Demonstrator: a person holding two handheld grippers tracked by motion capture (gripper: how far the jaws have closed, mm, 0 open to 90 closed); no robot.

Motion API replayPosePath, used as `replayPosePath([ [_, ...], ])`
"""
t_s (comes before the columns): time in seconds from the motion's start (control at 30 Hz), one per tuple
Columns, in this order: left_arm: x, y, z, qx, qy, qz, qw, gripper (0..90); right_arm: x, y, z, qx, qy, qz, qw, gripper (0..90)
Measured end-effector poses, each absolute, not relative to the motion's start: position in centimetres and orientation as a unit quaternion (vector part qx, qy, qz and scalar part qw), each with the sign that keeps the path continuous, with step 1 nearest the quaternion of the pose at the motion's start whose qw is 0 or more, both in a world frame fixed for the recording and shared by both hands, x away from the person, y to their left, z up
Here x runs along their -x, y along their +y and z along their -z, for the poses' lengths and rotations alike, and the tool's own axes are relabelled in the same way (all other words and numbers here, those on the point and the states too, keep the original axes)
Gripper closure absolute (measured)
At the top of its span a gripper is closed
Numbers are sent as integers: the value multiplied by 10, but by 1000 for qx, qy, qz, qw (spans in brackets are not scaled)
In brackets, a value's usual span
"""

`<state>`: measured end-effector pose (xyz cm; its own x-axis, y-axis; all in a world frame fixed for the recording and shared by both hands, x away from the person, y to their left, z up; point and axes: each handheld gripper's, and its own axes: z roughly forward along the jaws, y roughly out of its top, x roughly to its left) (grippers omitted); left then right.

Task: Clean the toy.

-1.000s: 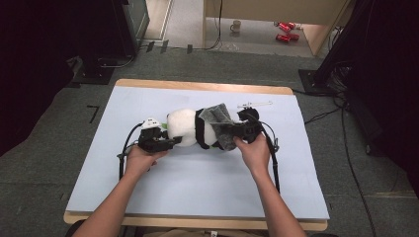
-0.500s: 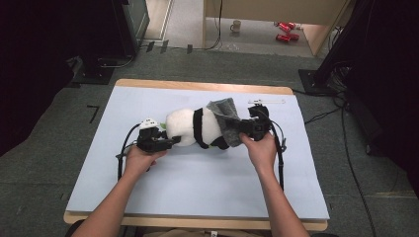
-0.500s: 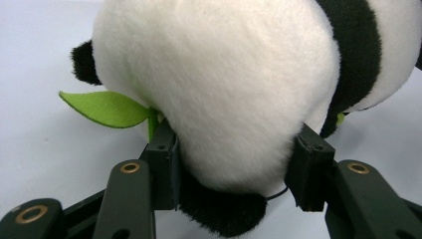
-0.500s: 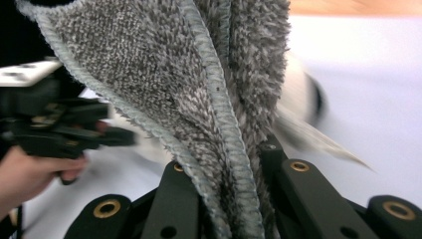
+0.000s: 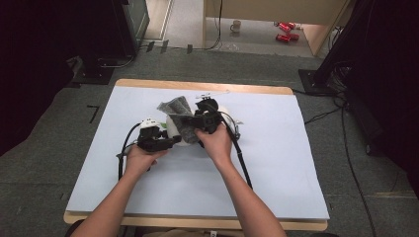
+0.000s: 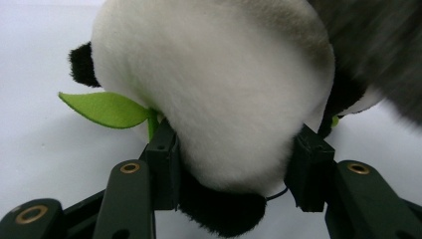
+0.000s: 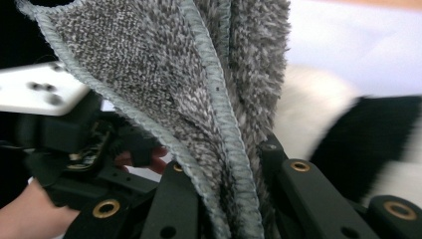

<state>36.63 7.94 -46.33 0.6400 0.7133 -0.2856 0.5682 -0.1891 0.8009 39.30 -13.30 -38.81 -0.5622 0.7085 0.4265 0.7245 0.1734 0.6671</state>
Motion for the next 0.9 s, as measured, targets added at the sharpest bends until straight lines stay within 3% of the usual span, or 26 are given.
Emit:
replayPosePath([
  [0.1,-367,81,464,-767,422,-70,479,486,-394,-128,399,473,-760,445,17,780],
  [0.23,-367,79,464,-773,417,-72,472,485,-388,-133,398,450,-787,422,-21,778],
  [0.33,-370,83,465,-768,427,-54,474,482,-385,-151,400,462,-787,408,-23,780],
  [0.43,-367,78,464,-779,407,-70,472,481,-384,-176,404,474,-777,414,0,784],
  [0.9,-362,83,460,-785,407,-51,464,513,-362,-259,391,489,-768,413,-22,780],
])
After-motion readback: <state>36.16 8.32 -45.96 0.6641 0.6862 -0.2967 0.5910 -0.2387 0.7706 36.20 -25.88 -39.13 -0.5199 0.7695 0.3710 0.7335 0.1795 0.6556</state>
